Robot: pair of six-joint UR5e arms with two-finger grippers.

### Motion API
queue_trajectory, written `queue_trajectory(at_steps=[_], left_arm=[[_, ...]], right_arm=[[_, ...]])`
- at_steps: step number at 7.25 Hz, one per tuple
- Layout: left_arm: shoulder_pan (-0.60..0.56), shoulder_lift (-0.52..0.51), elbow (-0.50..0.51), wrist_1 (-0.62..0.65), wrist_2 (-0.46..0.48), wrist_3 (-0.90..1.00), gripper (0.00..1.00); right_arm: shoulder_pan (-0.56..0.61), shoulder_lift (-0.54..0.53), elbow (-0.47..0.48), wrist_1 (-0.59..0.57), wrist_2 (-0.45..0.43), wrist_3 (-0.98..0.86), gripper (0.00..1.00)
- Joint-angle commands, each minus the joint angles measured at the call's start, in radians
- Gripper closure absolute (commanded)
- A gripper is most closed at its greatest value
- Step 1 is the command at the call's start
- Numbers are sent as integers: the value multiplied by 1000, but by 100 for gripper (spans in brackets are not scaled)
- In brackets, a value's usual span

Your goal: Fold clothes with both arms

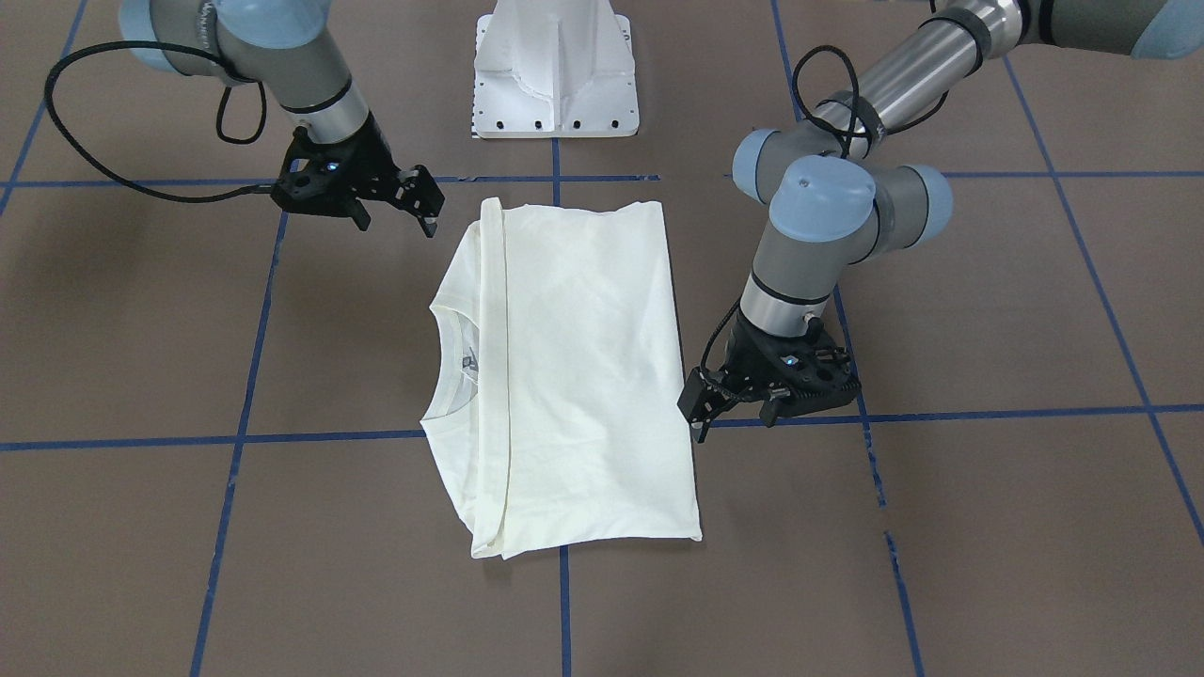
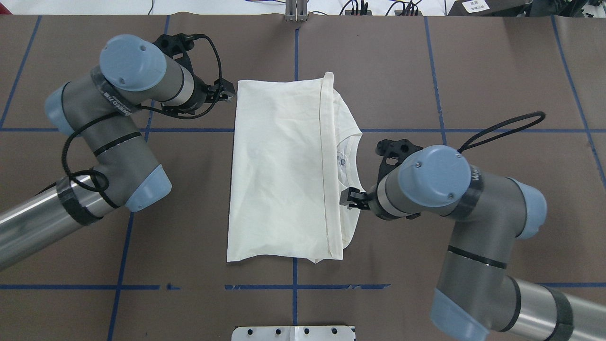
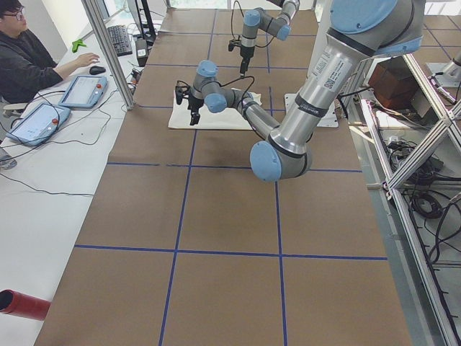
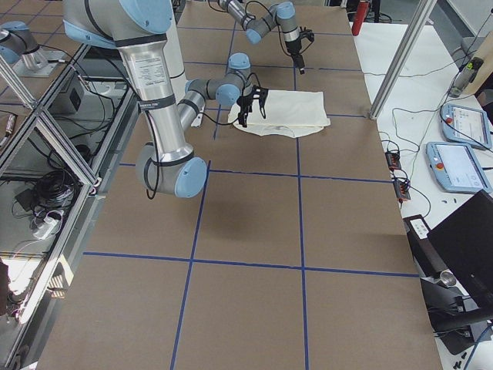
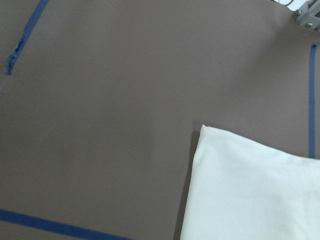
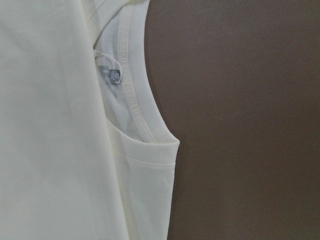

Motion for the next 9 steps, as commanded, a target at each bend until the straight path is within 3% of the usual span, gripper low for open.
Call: queue_trajectory(at_steps=[1, 5, 9], left_arm=[[51, 87, -210, 115, -18, 32, 0], [73, 105, -212, 109, -18, 28, 0], [76, 105, -211, 106, -18, 17, 0]], right_arm=[[-95, 104, -62, -73, -109, -86, 0], [-160, 188, -196, -158, -154, -164, 0], [-160, 187, -208, -217, -142, -253, 0]])
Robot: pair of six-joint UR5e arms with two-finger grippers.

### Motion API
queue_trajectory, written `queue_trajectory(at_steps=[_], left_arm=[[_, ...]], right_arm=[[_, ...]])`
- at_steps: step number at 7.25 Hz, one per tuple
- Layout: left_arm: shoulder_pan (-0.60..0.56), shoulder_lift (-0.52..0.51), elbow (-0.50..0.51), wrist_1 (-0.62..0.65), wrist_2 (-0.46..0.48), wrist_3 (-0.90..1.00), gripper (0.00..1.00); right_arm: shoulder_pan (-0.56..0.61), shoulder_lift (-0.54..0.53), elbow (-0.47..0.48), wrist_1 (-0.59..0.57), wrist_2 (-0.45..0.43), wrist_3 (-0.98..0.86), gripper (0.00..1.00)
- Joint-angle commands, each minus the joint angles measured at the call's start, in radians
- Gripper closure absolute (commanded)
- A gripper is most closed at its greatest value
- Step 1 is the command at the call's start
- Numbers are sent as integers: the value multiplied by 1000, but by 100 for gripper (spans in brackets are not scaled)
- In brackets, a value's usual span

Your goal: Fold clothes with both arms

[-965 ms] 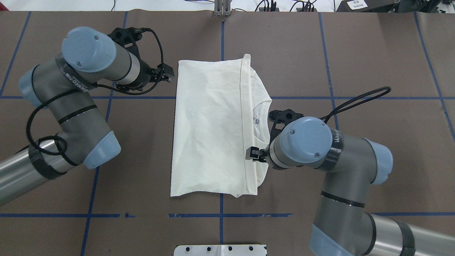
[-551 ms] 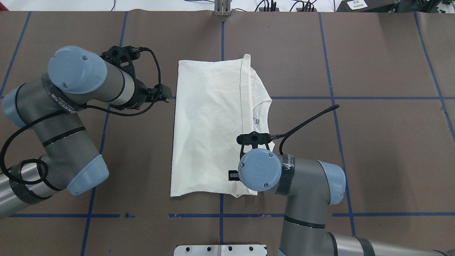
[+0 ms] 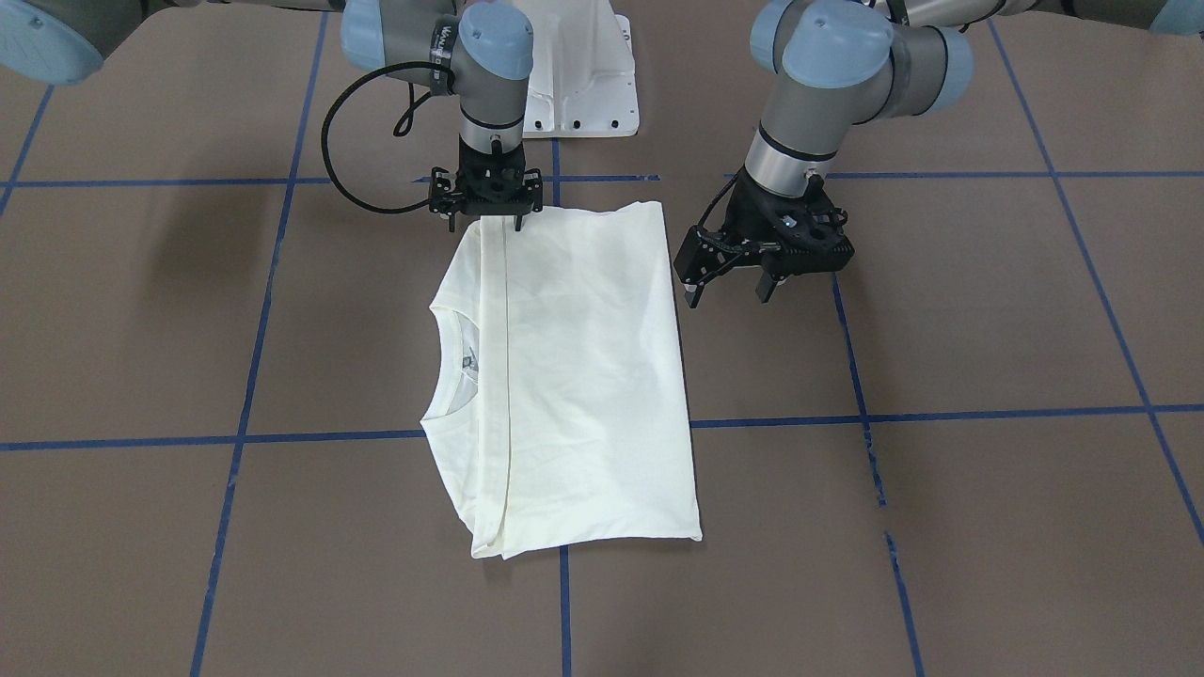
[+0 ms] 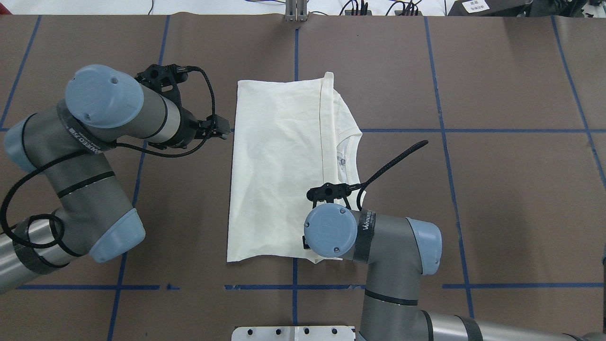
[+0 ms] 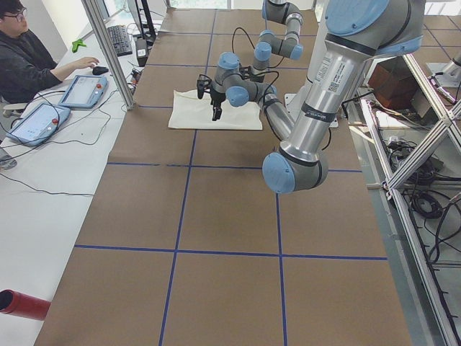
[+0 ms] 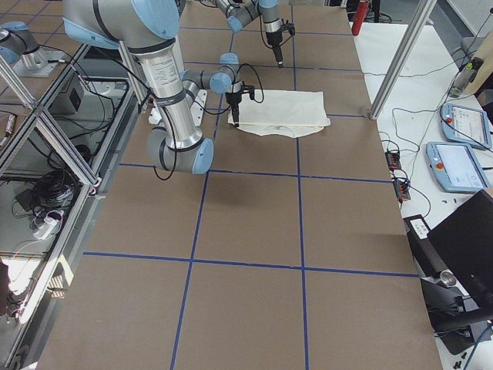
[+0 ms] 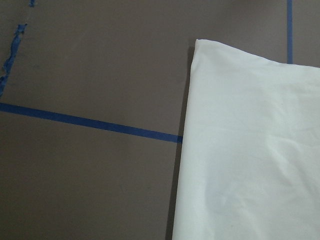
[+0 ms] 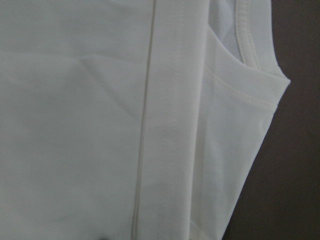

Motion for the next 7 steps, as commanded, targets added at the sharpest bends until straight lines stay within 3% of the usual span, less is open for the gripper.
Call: queue_trajectory(at_steps=[1, 7], left_arm=[[2, 1, 1, -1, 0, -2, 0], [22, 1, 8, -8, 2, -4, 0]], right_arm=[[1, -2, -2, -37, 21, -45, 0], [51, -11, 1, -95, 42, -103, 0]])
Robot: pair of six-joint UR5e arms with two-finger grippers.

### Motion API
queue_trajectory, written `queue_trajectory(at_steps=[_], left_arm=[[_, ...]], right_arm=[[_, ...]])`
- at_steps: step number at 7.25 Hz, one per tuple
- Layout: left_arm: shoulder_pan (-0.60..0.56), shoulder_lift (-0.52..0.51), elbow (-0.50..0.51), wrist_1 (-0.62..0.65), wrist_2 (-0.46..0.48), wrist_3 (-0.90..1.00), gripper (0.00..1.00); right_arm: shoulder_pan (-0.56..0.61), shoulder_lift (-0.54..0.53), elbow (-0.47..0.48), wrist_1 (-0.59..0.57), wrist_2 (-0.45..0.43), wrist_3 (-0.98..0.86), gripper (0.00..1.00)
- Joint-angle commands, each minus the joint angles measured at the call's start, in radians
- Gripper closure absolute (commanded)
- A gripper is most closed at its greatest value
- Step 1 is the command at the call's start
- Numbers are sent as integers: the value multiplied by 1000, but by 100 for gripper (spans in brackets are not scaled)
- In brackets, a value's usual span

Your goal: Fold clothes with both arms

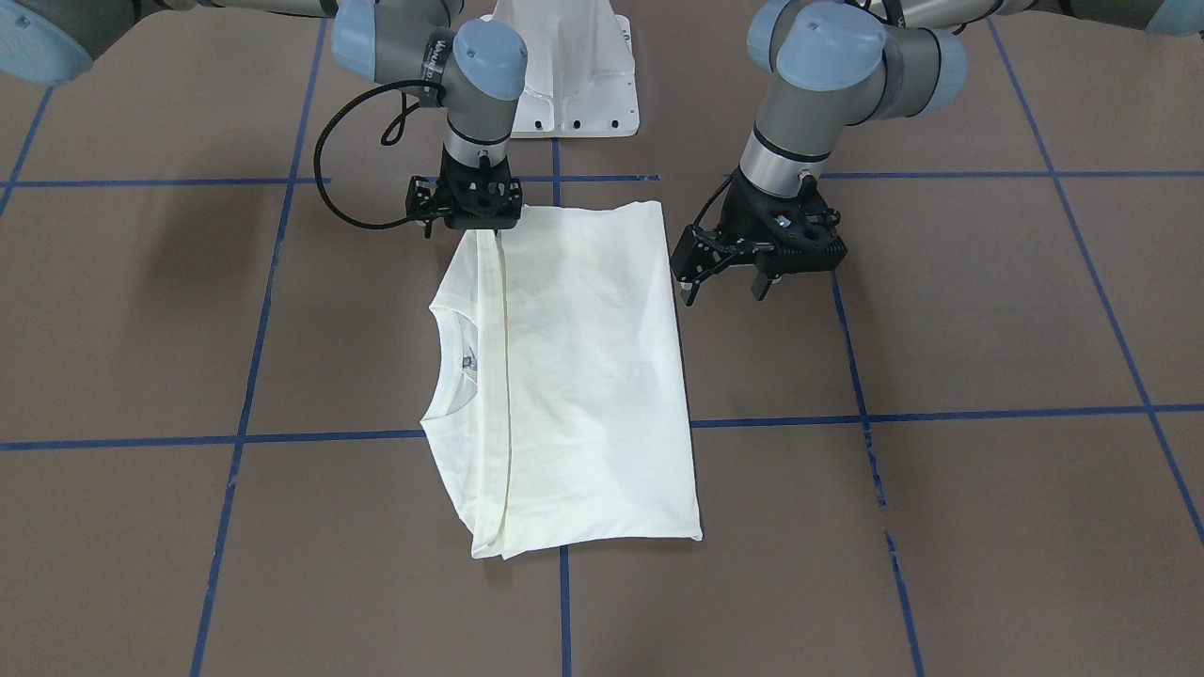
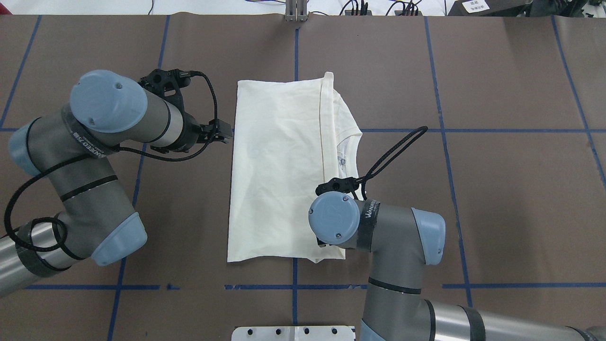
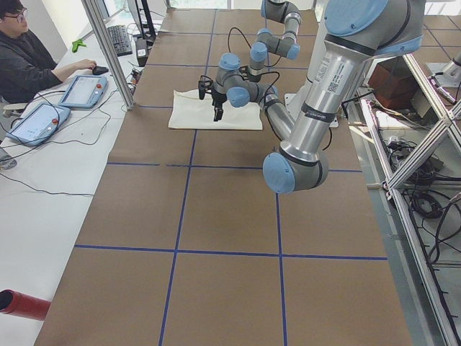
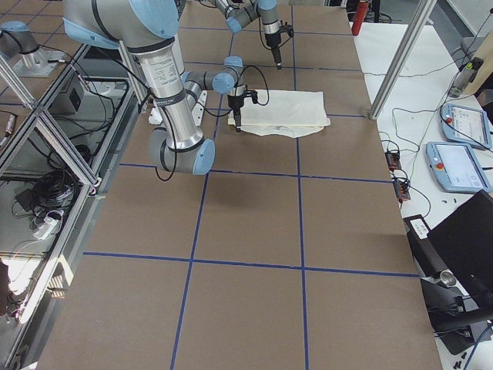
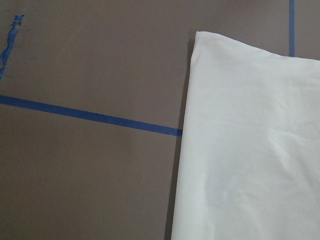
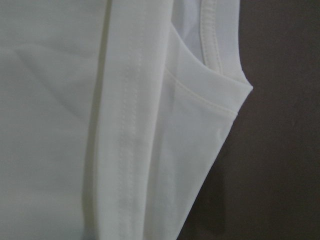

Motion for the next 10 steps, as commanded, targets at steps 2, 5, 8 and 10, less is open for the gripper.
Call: queue_trajectory(at_steps=[2, 5, 8, 10], left_arm=[[26, -2, 7, -6, 4, -24, 0], [40, 0, 7, -23, 7, -43, 0], [43, 0, 10, -34, 7, -48, 0], [89, 55, 13, -149, 4, -212, 0]], right_arm=[[28, -22, 8, -14, 9, -20, 0], [47, -114, 95, -16, 11, -34, 0], [68, -73, 108, -11, 18, -43, 0], [90, -71, 169, 100, 40, -27, 0]])
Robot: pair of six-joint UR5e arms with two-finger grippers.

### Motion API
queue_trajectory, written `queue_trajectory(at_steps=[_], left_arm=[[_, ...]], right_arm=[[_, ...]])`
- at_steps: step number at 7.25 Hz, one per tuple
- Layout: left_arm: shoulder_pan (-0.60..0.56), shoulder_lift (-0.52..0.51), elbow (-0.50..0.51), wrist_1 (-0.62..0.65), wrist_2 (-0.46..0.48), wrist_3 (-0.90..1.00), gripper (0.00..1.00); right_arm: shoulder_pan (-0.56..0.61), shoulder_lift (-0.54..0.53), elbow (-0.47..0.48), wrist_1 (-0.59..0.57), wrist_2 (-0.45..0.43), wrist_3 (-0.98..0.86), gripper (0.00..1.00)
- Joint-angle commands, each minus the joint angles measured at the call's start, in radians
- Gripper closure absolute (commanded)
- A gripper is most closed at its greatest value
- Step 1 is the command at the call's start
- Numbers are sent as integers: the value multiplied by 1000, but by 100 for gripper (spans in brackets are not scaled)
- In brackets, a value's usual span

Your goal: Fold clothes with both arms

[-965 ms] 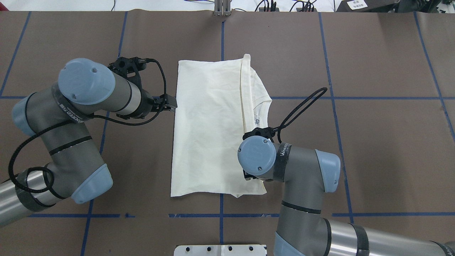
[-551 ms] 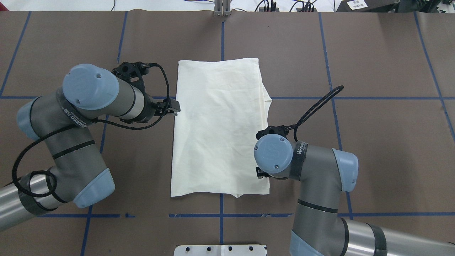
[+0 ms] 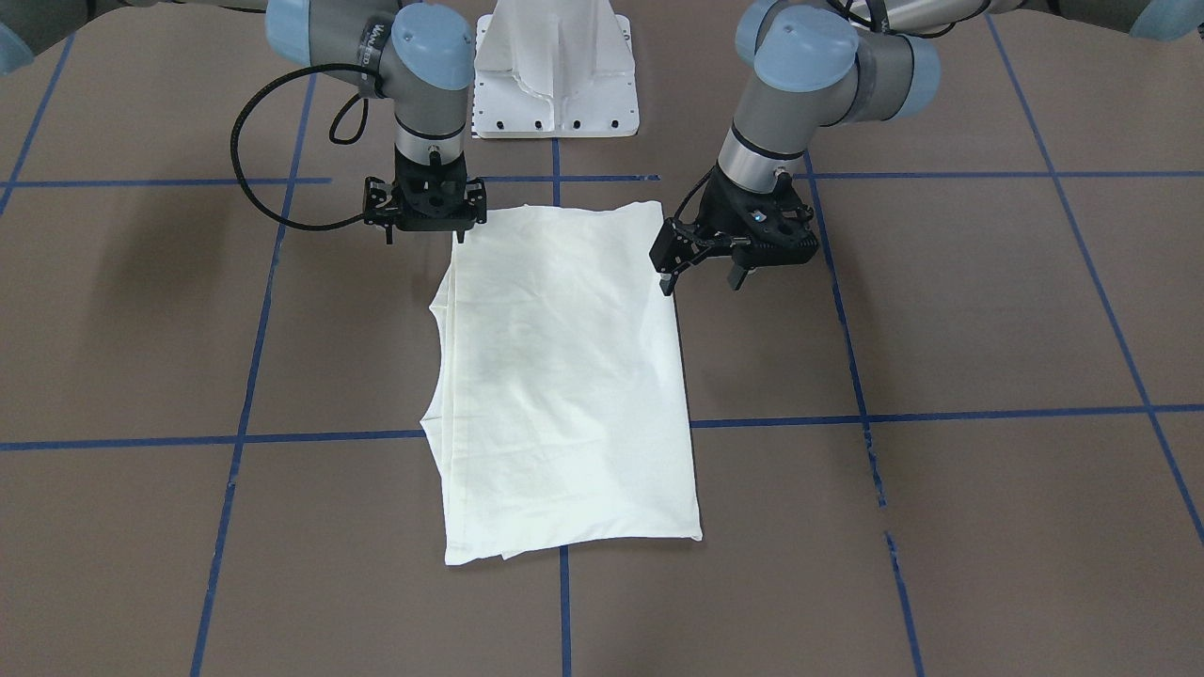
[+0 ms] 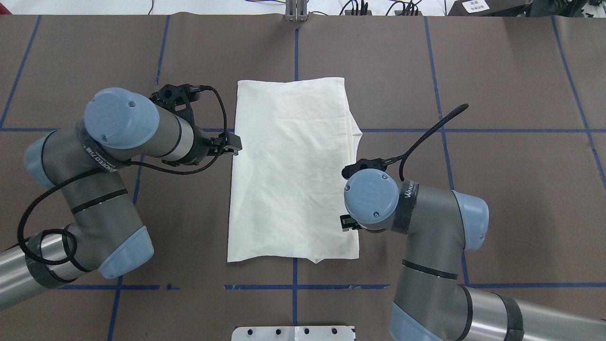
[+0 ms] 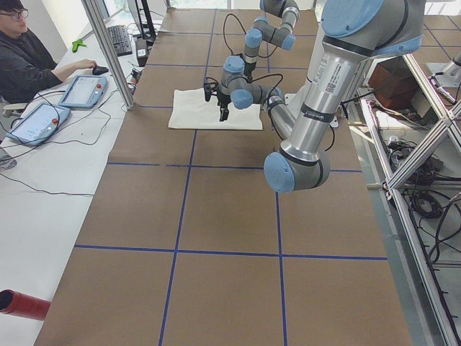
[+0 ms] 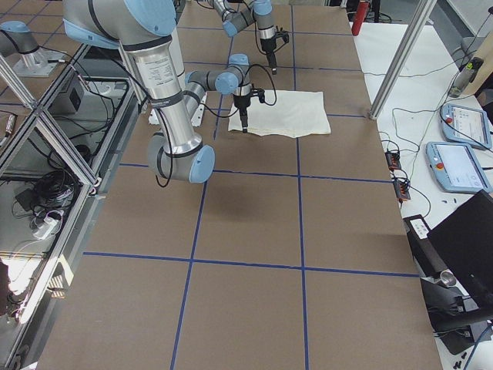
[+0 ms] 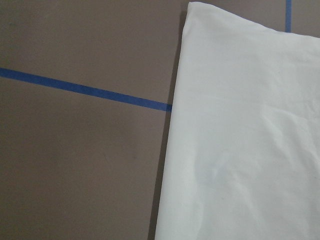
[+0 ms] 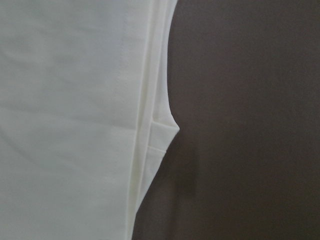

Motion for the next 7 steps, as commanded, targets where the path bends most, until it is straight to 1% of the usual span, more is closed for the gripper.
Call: queue_trajectory(at_steps=[1, 2, 3, 4, 6, 7], left_arm=[[106, 102, 4, -189, 6, -237, 0], [166, 112, -4, -191, 29, -349, 0], [230, 110, -5, -170, 92, -428, 0], [273, 98, -7, -86, 124, -477, 0], [347, 86, -7, 17, 160, -531, 0], [349, 80, -13, 49, 166, -531, 1]], right_arm=[[24, -1, 58, 87, 52, 17, 0], [27, -1, 79, 87, 55, 33, 0], [31, -1, 95, 87, 55, 40, 0], [31, -1, 95, 89, 57, 42, 0], [40, -3, 95, 87, 57, 42, 0], [44, -3, 95, 87, 57, 42, 0]])
